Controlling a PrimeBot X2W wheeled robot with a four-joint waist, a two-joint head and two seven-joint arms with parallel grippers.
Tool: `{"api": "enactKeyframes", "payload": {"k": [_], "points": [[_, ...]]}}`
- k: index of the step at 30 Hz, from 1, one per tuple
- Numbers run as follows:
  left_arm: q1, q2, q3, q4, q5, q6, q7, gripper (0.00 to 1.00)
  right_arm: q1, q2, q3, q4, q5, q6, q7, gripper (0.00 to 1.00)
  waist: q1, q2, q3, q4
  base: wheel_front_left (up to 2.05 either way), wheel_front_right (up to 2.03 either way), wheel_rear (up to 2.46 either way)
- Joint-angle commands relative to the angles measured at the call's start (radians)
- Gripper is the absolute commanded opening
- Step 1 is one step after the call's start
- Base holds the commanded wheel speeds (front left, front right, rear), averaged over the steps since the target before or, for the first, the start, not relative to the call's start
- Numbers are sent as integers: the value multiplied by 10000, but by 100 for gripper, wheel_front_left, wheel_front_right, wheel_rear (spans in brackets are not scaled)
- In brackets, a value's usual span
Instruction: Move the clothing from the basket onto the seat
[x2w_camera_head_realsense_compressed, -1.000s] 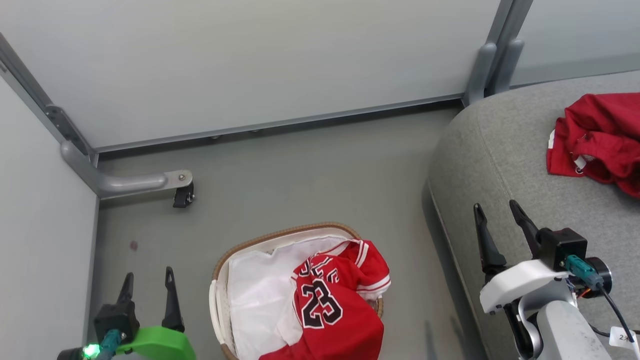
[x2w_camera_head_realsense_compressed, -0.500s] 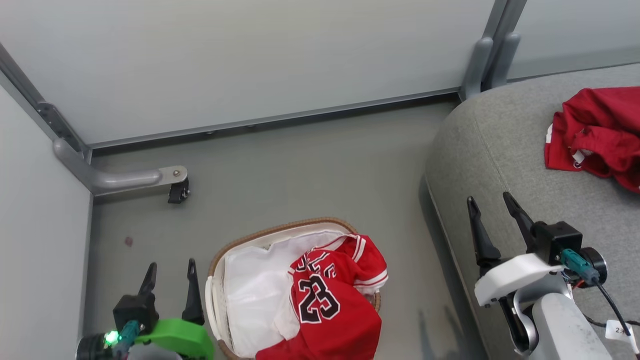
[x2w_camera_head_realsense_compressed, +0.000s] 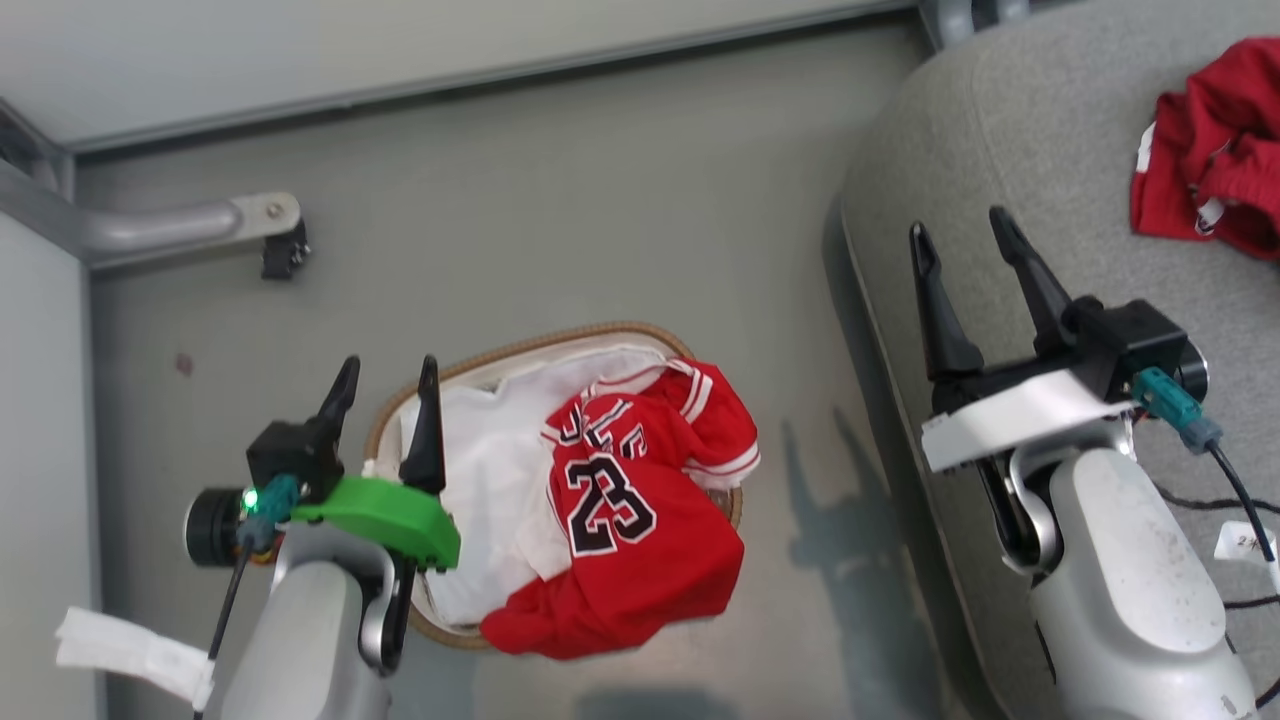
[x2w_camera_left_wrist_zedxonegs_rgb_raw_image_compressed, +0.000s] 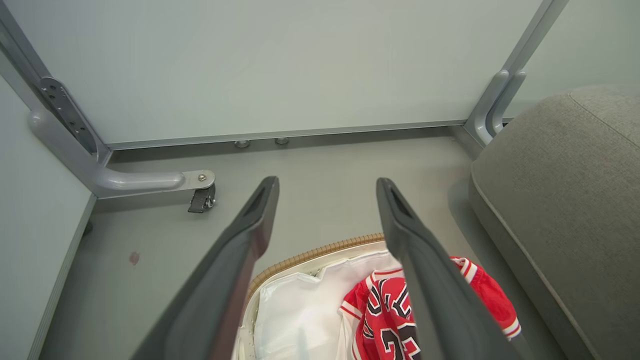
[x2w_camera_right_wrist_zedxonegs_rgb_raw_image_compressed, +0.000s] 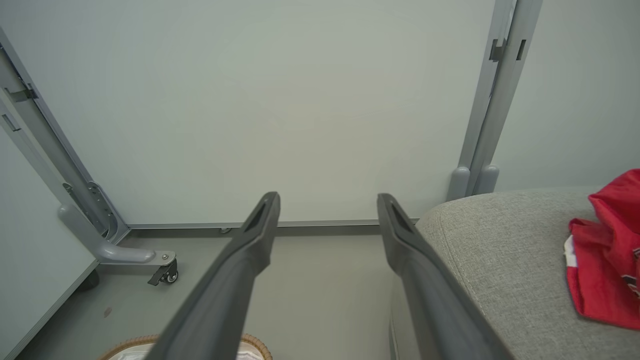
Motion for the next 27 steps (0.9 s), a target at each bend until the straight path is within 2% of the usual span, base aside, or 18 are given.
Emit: {"api": "enactKeyframes", "payload": {"k": [1, 6, 11, 27], "points": [[-425, 36, -83, 136, -4, -68, -5, 100, -237, -38, 27, -118, 109, -14, -21, 100, 1, 0, 1338, -492, 0, 0, 0], [-1553, 113, -411, 1032, -164, -145, -5, 100, -821, -38, 255, -526, 325, -14, -20, 100, 1, 0, 2346, -868, 0, 0, 0], [-2477, 353, -1272, 1803, -794, -150, -5, 100, -1161, -32, 345, -908, 654, -12, -20, 100, 1, 0, 3052, -1156, 0, 0, 0], [-4148, 1205, -4441, 4288, -3851, -153, 240, 100, -1378, -32, 565, -2080, 841, -14, -21, 100, 1, 0, 4623, -1827, 0, 0, 0]]}}
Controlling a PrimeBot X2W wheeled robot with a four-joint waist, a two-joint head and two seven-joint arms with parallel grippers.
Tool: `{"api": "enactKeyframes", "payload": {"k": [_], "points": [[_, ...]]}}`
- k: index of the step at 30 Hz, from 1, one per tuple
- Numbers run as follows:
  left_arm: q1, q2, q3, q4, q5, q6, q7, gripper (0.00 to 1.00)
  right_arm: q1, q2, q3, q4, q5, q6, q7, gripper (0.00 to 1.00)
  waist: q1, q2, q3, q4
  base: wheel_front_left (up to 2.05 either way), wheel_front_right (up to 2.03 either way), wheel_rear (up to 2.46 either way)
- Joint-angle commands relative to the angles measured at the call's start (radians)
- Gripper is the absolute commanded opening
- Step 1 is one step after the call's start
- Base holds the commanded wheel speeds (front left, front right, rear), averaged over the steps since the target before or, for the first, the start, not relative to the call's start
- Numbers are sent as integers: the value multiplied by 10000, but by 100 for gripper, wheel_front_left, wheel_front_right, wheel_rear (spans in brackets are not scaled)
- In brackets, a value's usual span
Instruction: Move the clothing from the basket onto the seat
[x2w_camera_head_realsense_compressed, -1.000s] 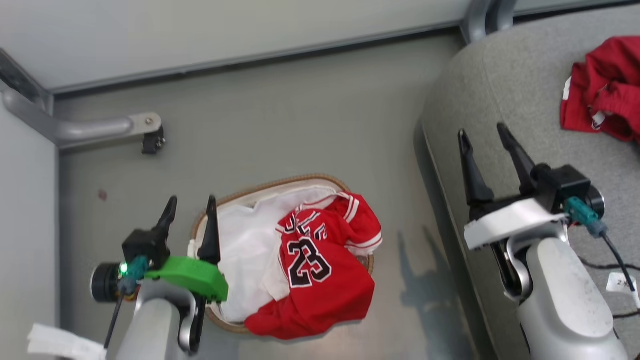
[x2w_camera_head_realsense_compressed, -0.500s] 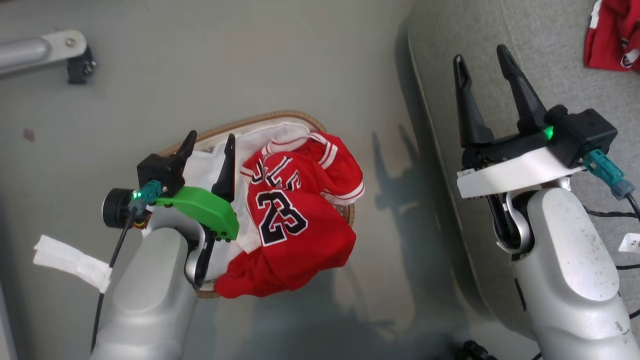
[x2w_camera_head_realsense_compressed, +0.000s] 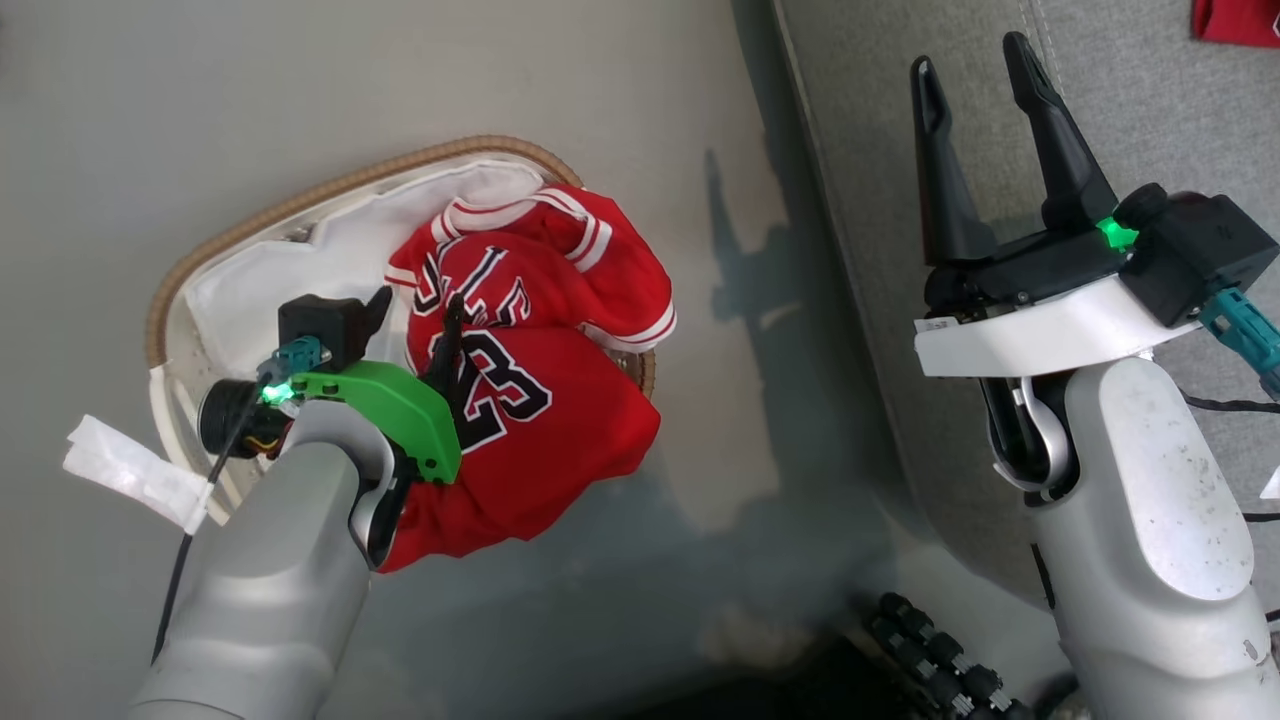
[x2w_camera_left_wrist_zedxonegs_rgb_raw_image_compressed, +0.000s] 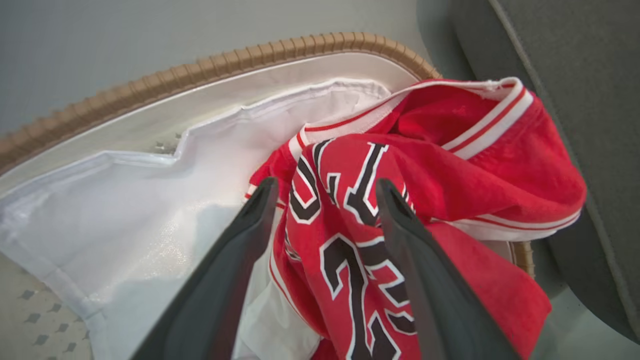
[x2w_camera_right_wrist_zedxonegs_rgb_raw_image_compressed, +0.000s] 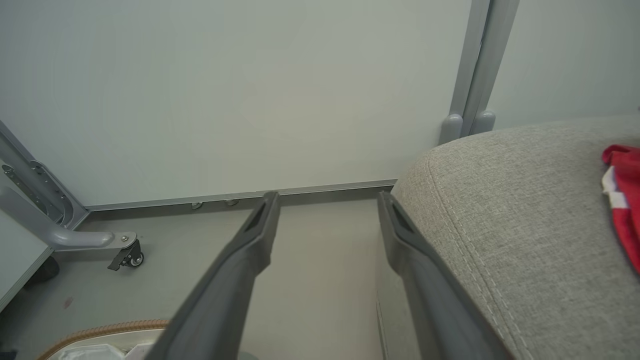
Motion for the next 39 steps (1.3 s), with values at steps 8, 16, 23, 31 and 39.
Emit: {"api": "enactKeyframes", "payload": {"k": [8, 16, 23, 31, 39], "points": [[-674, 462, -1161, 311, -1620, -24, 509, 100, -325, -24, -76, -292, -122, -12, -21, 100, -1, 0, 993, -189, 0, 0, 0], [-1107, 765, -2210, 123, -2858, -24, 937, 100, -561, -25, 119, -604, -158, -12, -21, 100, -1, 0, 1401, -118, 0, 0, 0], [-1122, 1009, -3330, -405, -3894, -24, 1175, 42, -701, -28, 299, -702, -23, -14, -21, 100, -1, 0, 1398, -201, 0, 0, 0], [-722, 1235, -4299, -450, -4760, -23, 560, 0, -491, -28, 416, -339, 3, -14, -21, 100, -1, 0, 617, -281, 0, 0, 0], [-50, 1055, -4799, 18, -4950, -25, -157, 0, 87, -28, 434, 336, -174, -12, -23, 100, -1, 0, -1113, -43, 0, 0, 0]]}}
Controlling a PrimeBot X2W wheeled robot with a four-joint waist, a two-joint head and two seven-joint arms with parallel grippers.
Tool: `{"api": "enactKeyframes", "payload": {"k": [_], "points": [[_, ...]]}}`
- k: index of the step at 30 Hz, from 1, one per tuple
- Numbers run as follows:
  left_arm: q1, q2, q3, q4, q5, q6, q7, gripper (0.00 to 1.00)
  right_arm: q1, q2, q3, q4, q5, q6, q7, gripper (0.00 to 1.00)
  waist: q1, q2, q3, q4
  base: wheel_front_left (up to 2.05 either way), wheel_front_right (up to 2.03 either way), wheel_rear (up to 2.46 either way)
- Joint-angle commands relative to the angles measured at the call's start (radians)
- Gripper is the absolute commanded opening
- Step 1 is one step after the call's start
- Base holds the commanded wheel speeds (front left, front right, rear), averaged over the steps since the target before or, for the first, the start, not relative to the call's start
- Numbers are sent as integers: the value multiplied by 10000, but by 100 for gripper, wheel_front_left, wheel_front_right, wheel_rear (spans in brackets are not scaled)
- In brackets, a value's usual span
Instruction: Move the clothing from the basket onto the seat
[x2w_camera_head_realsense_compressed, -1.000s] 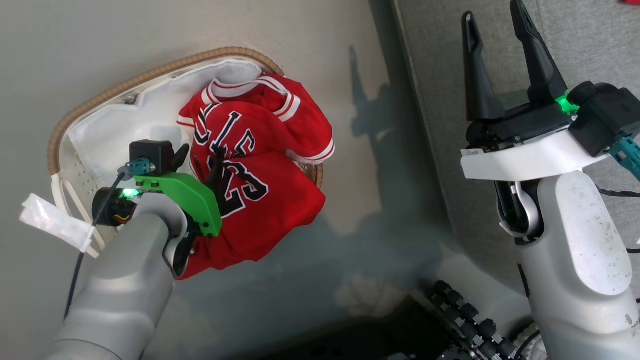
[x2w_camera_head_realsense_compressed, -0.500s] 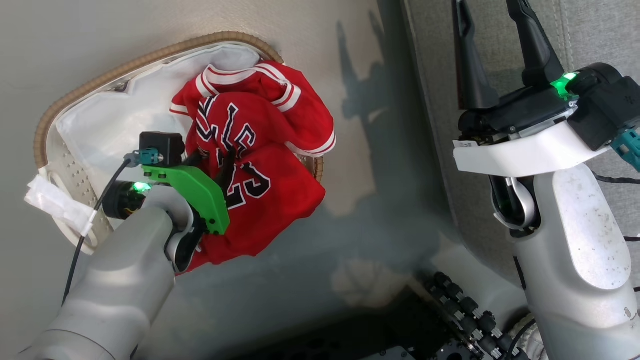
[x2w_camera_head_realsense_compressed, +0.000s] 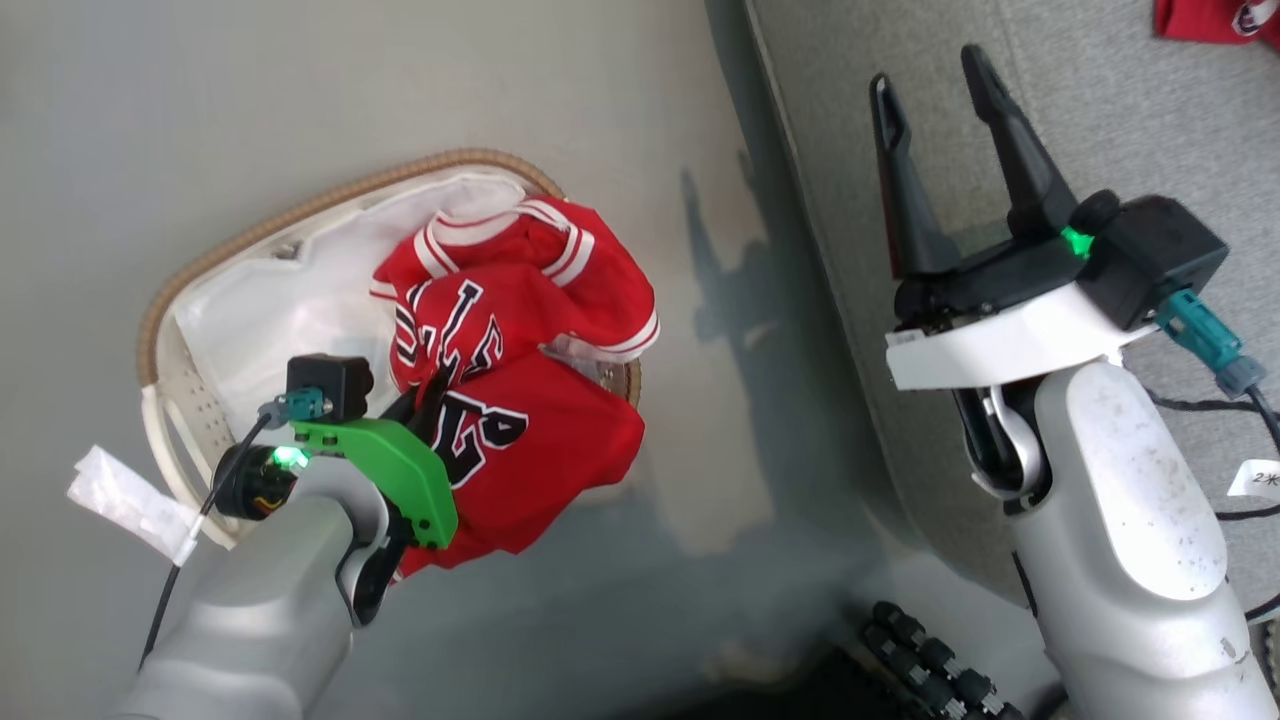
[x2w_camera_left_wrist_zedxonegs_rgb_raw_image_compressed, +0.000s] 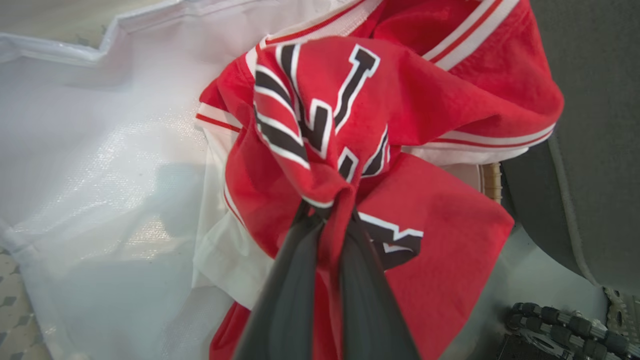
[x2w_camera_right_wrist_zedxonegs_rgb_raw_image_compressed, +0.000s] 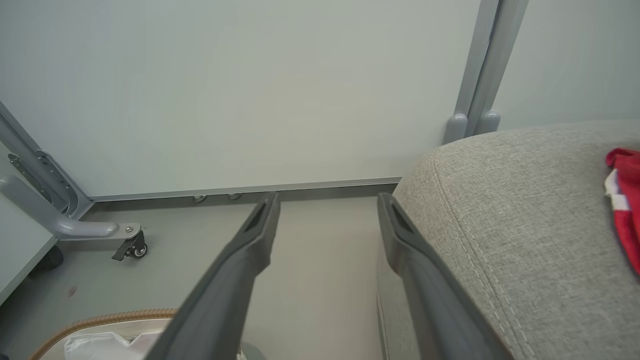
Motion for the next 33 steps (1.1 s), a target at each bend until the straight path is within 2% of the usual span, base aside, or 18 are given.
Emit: {"api": "enactKeyframes", "payload": {"k": [1, 5, 9, 18, 25, 33], "points": [[258, -66, 1, 99, 64, -25, -97, 0, 270, -32, 1, 142, -83, -14, -23, 100, -1, 0, -1138, 215, 0, 0, 0], [547, -242, 427, -26, 373, -23, -156, 0, 641, -34, -44, 468, -162, -14, -23, 100, -1, 0, -2065, 450, 0, 0, 0], [1157, -331, 1381, -508, 1229, -25, -157, 0, 1103, -34, -59, 797, -235, -14, -23, 100, -1, 0, -2958, 712, 0, 0, 0], [2678, -572, 4062, -2581, 3920, 148, -156, 0, 2079, -37, -102, 1292, -292, -14, -21, 100, -1, 0, -4528, 1185, 0, 0, 0], [3716, -1024, 5792, -4255, 5436, 83, -156, 0, 2755, -37, -86, 1542, -259, -14, -21, 100, -1, 0, -5400, 1404, 0, 0, 0], [4246, -1502, 6798, -5685, 6408, -12, -156, 0, 3512, -35, -8, 1914, -347, -12, -21, 100, -1, 0, -6231, 1555, 0, 0, 0]]}}
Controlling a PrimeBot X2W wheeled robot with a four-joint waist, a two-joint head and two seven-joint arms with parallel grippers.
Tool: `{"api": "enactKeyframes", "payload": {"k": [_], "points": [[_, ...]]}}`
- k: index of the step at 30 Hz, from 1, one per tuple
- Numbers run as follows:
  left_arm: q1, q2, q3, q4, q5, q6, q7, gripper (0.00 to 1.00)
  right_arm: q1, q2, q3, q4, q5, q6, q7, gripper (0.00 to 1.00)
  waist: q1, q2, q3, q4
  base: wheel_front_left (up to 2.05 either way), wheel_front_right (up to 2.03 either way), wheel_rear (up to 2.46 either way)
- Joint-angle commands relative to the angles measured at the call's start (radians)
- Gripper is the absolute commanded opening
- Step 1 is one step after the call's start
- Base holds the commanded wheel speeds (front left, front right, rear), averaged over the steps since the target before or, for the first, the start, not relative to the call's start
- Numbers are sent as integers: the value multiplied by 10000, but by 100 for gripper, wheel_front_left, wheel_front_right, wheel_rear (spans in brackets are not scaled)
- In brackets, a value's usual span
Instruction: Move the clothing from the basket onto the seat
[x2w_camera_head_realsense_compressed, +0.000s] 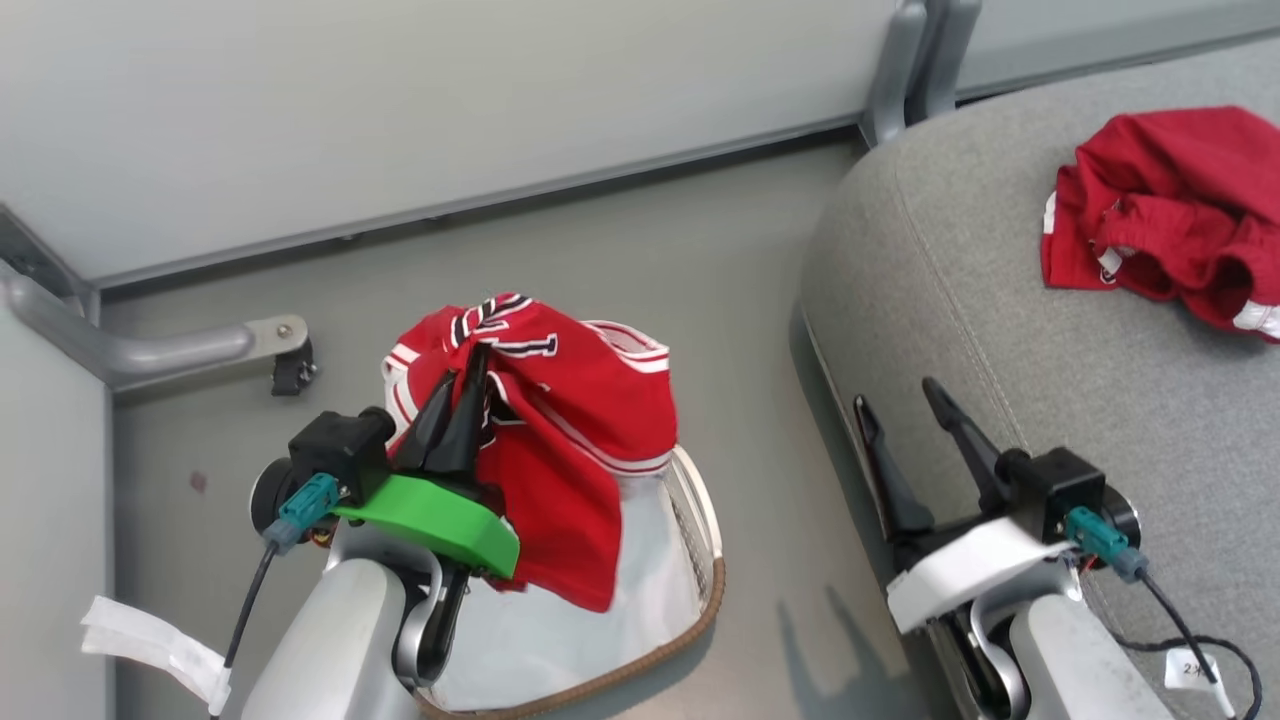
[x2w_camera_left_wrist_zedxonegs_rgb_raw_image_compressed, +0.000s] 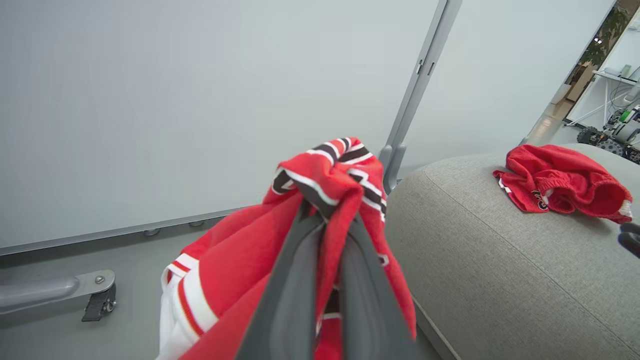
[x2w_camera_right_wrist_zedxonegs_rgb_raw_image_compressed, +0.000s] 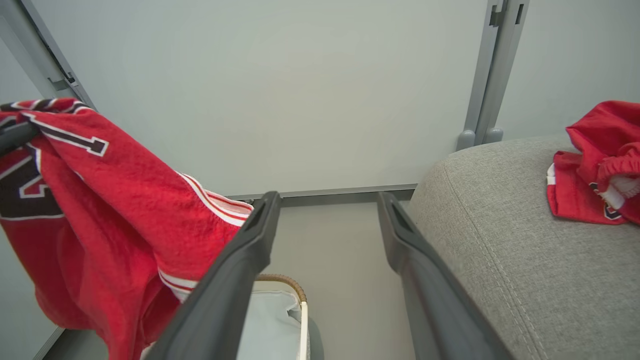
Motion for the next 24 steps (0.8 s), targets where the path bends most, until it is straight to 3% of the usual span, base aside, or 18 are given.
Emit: {"api": "enactKeyframes", "payload": {"k": [1, 15, 24], "points": [[196, -64, 88, -152, 112, -69, -37, 0, 282, -42, 7, 95, -51, -12, -19, 100, 1, 0, -600, 250, 0, 0, 0], [377, -373, 15, -1121, 263, -69, -38, 0, 1115, -38, 677, 779, -170, -14, -19, 100, 1, 0, -1341, 451, 0, 0, 0], [31, -470, -445, -1152, 185, -69, -38, 0, -597, -175, 3835, 1185, 93, -14, -21, 100, 1, 0, -1098, 880, 0, 0, 0]]}}
